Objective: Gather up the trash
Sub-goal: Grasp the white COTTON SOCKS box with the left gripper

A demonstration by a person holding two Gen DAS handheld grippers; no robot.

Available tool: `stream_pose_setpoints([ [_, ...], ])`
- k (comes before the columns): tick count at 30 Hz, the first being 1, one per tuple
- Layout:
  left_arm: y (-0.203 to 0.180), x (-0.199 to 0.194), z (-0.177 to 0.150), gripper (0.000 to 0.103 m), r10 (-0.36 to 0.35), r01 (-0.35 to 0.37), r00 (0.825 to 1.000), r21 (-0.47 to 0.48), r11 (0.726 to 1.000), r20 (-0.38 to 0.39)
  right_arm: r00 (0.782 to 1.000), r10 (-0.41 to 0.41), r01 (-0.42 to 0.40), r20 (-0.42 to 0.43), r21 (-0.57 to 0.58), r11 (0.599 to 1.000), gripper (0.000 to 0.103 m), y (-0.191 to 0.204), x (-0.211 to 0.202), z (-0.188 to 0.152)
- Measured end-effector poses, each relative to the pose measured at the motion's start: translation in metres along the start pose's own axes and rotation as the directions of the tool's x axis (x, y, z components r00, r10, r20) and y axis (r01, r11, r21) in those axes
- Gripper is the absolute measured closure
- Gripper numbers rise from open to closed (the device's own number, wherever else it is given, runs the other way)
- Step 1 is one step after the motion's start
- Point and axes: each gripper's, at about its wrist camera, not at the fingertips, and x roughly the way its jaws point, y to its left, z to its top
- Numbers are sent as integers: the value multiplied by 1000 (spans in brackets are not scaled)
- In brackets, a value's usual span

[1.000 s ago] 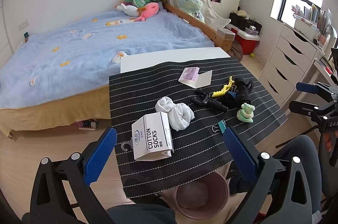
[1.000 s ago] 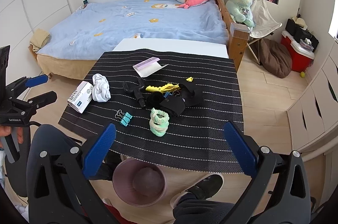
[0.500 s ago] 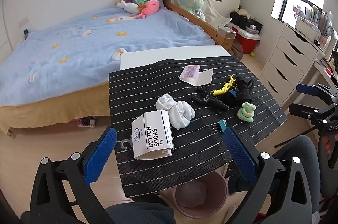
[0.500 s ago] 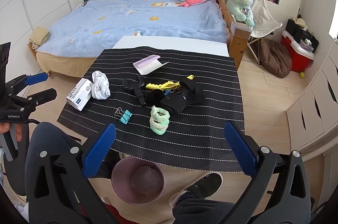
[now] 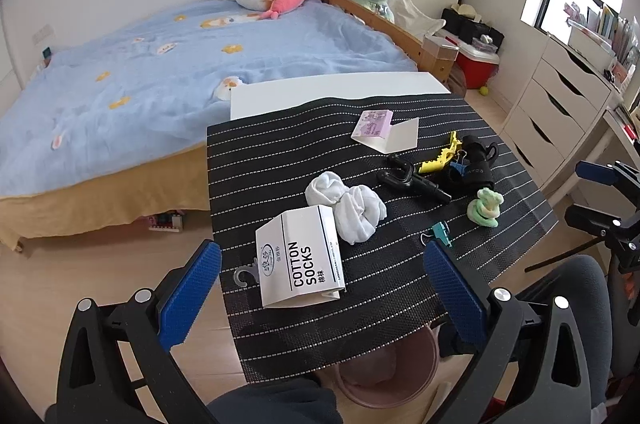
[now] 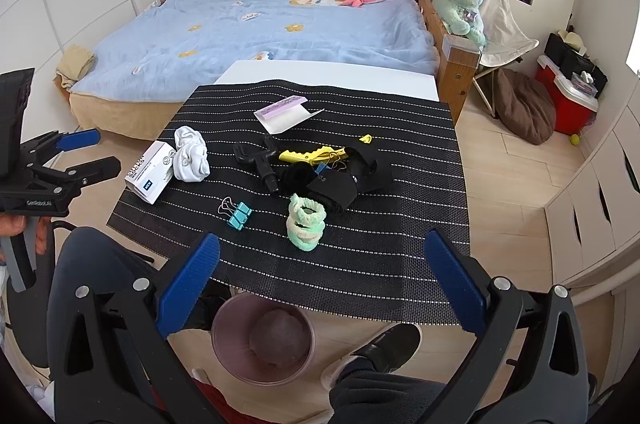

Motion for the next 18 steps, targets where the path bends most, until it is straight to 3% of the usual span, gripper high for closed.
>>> stream_pose_setpoints([
  [10,21,45,7,6,-9,-1,985,-57,998,-173,1000,0,0,-17,-5,1000,3,1,4,-1],
  [18,28,67,3,9,-6,-13,969,-78,997,-248,1000,0,0,-27,-9,1000,3,1,7,-2],
])
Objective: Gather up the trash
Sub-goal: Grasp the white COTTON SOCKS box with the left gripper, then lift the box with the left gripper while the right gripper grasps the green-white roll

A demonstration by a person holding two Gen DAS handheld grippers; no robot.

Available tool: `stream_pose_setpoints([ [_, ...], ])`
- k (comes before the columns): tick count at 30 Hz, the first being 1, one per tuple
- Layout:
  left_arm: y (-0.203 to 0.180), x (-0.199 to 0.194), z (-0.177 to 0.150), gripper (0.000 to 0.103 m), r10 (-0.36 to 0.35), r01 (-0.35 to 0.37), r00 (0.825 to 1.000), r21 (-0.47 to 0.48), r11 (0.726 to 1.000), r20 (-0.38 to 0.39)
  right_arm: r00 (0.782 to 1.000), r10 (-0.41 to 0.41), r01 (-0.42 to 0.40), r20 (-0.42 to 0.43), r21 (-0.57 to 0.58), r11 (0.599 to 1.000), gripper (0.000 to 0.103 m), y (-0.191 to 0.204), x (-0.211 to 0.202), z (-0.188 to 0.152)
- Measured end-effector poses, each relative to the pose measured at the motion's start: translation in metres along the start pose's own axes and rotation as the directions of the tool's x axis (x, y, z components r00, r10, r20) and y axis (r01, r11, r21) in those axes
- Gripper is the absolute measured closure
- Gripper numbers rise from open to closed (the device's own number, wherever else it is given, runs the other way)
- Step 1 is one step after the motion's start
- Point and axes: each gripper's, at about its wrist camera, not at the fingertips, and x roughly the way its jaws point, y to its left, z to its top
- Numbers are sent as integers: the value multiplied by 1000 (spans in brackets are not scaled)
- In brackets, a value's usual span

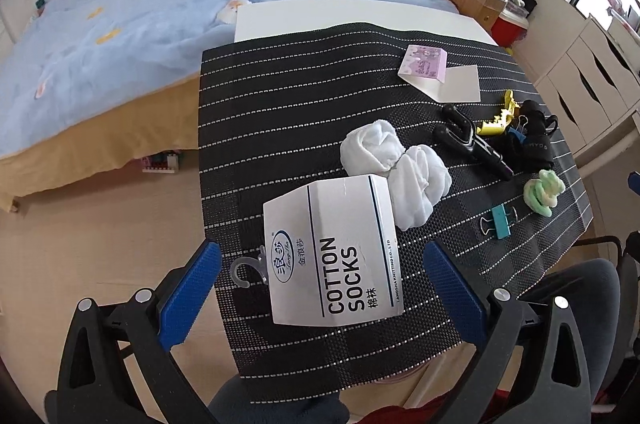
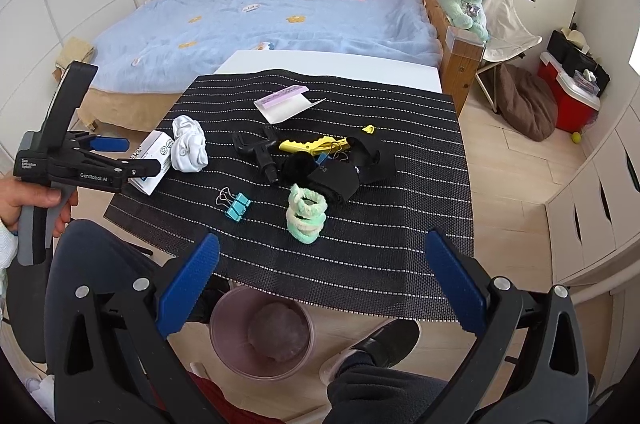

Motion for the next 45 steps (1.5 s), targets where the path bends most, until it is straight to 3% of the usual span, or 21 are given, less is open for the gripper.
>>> stream_pose_setpoints([
  [5,-1,0,-3,44,-18,18,1000,3,1000,-9,1000,1,0,-5,2,1000,3,-1,3,0],
  [12,-3,-7,-3,66,-21,20,999,18,1000,31,1000,8,-8,-9,0,1000,3,0,7,0],
  [31,-7,-58,-7,69,-23,22,981,12,1000,191,997,32,-31,-70,14,999,3,-2,35,13],
  [45,-10,-69,-19,69,-49,45,977,25,999,207,982,54,-57,-178,-16,998,3,6,85,19],
])
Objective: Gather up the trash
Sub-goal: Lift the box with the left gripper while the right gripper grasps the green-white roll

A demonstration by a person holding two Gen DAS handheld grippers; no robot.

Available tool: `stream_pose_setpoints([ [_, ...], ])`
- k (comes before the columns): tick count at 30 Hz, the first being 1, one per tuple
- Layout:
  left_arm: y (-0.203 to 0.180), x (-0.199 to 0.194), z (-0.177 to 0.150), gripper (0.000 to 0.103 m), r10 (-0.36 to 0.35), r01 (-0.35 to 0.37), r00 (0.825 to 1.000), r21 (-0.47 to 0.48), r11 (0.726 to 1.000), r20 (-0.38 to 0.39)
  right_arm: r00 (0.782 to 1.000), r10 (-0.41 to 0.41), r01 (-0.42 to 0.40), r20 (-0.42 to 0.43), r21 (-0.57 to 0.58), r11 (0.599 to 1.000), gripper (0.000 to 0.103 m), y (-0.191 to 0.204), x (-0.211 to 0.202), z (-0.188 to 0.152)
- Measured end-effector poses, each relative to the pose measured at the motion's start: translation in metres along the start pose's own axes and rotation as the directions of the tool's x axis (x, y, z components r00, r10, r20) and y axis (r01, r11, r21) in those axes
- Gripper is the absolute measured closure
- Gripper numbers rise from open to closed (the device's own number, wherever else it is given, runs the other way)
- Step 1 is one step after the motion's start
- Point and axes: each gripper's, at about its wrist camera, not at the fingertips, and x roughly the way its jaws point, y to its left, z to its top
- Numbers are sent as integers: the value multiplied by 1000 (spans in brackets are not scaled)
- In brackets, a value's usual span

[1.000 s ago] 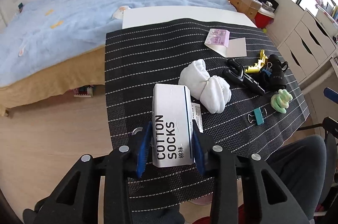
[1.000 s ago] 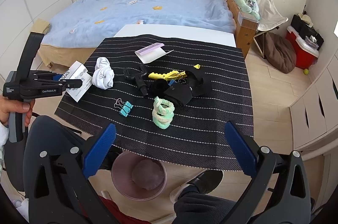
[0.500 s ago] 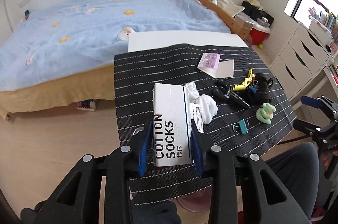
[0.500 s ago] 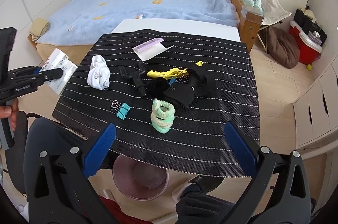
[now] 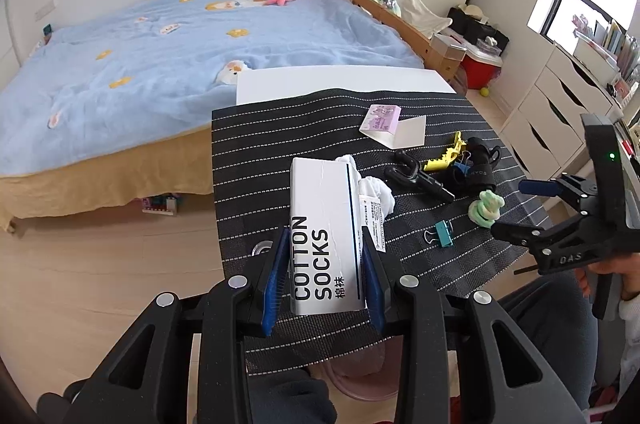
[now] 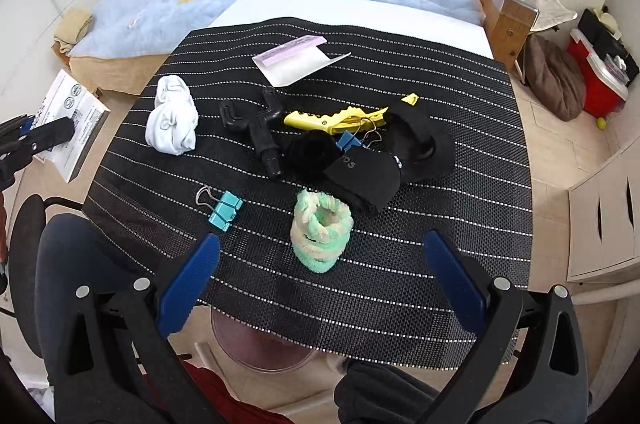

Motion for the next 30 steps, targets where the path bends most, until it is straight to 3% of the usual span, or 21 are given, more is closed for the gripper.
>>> stream_pose_setpoints([
  [1,0,0,-1,69,-4,4,1000,-1,1000,0,1000,1,-1,-4,-1,1000,4,0,2,1],
  [3,-1,1,-3,69,-9,9,1000,2,1000,-1,1000,0,-1,-15,-5,1000,25,0,6,1],
  [10,-8,2,-8,69,-33,33,999,13,999,-1,999,1,-1,-44,-15,1000,54,1,15,-1],
  [12,-11,2,-10,69,-39,39,999,17,999,-1,999,-1,0,-48,-19,1000,68,1,17,-1],
  [15,-14,3,-11,69,-46,46,999,22,999,-1,999,7,-8,-46,-16,1000,74,-1,16,-3],
  [30,-28,-5,-16,69,-72,72,997,50,996,9,997,60,-58,53,-22,998,74,8,-36,-17],
])
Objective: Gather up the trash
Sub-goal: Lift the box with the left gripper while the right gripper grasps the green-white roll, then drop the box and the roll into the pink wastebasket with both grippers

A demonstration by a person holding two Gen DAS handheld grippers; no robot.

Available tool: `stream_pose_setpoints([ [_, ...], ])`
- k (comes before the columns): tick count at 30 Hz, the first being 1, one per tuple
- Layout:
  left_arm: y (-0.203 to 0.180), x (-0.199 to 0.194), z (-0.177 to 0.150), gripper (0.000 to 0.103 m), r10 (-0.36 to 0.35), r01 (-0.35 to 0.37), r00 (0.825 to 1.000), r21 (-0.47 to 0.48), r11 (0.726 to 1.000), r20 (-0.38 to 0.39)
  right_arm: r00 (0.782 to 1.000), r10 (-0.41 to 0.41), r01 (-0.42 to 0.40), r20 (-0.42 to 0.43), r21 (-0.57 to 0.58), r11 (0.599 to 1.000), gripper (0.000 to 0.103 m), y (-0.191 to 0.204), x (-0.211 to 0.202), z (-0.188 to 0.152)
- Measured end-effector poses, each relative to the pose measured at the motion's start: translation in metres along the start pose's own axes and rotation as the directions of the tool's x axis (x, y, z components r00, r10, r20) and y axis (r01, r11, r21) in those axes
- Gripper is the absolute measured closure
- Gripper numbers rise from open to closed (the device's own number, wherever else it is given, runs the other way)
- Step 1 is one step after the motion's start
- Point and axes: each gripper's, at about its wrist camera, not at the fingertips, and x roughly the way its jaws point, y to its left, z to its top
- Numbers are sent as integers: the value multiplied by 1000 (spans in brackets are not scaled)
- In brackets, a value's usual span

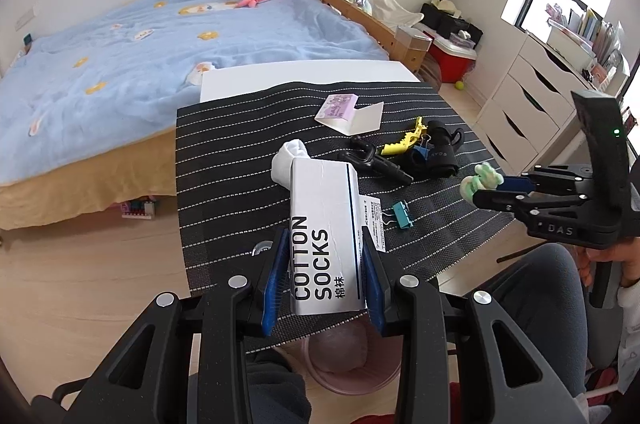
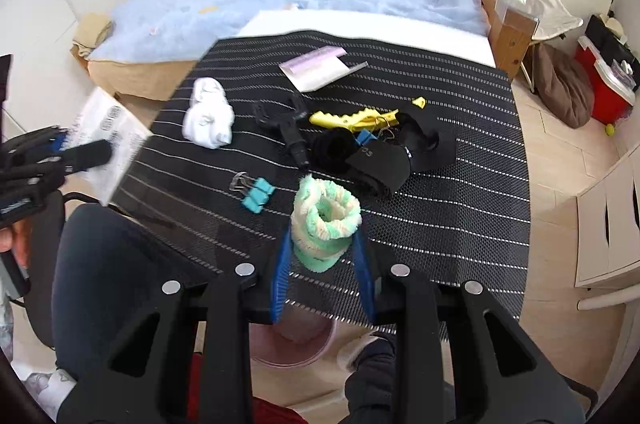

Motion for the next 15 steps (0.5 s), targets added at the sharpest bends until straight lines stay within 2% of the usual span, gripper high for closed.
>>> stream_pose_setpoints([
  [8,-18,-10,-9,69,-25,24,1000,37,999,5,998,26,-24,55,-47,999,74,20,-40,-14],
  [15,-32,-22,-22,69,-50,49,999,58,997,8,996,52,-46,69,-80,996,74,38,-59,-32],
])
